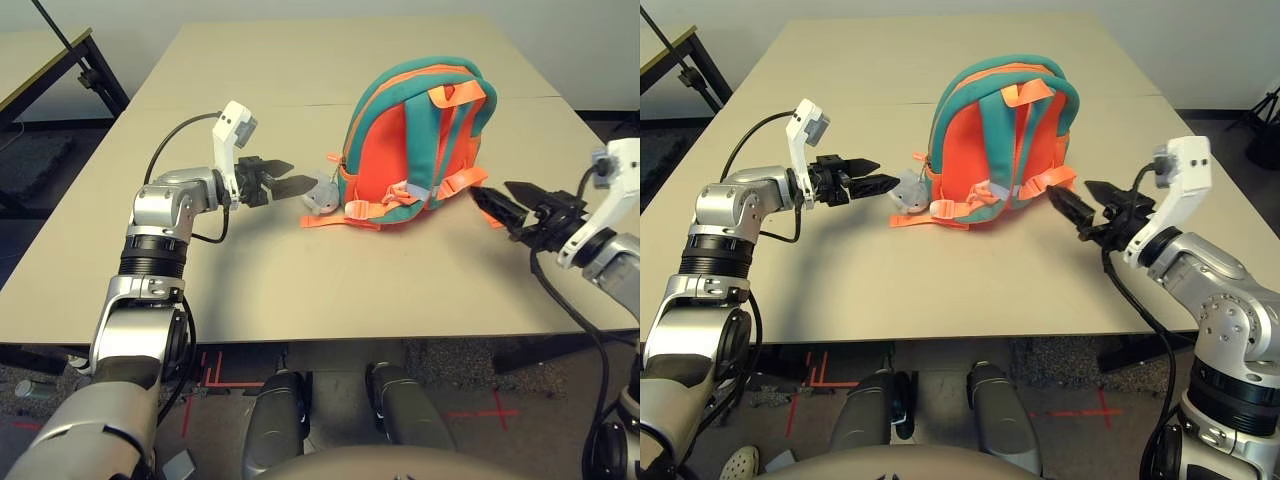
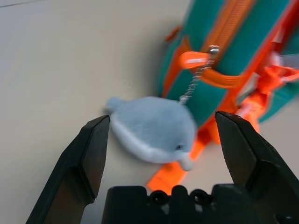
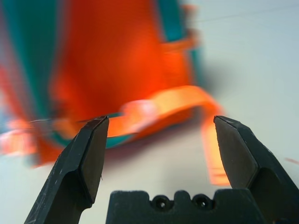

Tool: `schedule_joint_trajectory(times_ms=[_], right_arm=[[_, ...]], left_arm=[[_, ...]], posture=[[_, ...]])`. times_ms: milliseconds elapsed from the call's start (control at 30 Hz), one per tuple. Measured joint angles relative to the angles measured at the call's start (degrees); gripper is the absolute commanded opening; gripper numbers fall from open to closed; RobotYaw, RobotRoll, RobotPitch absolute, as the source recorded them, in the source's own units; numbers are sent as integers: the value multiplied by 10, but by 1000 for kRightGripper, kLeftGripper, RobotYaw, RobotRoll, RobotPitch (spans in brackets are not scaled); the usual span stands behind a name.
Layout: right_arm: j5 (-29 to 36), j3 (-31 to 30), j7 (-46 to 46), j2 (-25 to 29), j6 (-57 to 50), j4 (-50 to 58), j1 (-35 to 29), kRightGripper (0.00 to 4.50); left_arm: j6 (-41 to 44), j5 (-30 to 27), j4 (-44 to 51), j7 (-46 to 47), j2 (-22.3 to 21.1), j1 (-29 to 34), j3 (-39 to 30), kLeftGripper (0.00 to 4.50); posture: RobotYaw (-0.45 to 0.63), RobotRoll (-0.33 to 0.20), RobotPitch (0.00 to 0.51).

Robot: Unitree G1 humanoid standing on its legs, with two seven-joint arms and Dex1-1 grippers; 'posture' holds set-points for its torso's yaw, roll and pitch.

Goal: Put the pencil case into the backpack and zip it.

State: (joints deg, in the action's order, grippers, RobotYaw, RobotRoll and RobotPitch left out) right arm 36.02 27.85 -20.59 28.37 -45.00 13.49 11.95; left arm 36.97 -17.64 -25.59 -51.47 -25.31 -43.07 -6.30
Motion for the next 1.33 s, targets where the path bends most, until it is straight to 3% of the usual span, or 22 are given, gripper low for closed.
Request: schedule_joint_trajectory(times_ms=[333,667,1333], right_arm=[[-98,-8,2,-26,227,-154,12,4444],[-130,-7,-2,-29,350,-262,24,4444],[-149,-8,6,-24,425,-332,46,4444]], left_arm=[[-166,0,-1,154,37,72,-75,4500],[-308,21,-71,282,18,93,-131,4500],[-385,28,-134,341,2,104,-139,4500]], posture=[[-200,0,134],[-174,0,139],[-176,0,144]])
